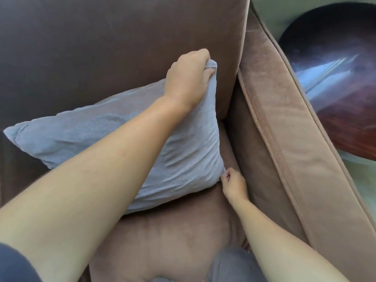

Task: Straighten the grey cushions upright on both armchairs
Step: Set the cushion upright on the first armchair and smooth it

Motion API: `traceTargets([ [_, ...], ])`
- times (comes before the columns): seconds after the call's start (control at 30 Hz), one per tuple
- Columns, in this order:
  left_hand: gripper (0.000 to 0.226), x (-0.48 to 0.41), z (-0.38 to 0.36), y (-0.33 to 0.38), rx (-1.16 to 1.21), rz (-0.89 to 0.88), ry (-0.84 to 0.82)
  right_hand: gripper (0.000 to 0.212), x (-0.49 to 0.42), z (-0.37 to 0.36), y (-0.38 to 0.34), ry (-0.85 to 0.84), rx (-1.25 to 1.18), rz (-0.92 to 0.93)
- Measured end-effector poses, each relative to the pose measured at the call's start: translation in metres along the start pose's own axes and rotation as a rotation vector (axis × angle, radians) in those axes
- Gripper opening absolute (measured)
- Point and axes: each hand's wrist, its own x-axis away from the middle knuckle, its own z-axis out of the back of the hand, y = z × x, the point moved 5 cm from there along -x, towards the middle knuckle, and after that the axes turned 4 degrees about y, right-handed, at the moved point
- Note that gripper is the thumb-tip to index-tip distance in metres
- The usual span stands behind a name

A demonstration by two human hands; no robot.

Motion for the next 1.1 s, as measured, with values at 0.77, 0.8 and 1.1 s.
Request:
traceTargets([
  [0.77, 0.046, 0.177, 0.038, -0.072, -0.128, -0.133, 0.121, 0.029, 0.087, 0.097, -0.184, 0.423, -0.043, 0.881],
  [0.8, 0.054, 0.195, 0.043, -0.090, -0.197, -0.106, 0.092, 0.038, 0.092, 0.092, -0.200, 0.414, 0.051, 0.990],
  [1.1, 0.115, 0.245, 0.077, -0.206, -0.431, 0.222, -0.217, 0.123, 0.056, 0.053, -0.231, 0.130, 0.752, 1.060],
])
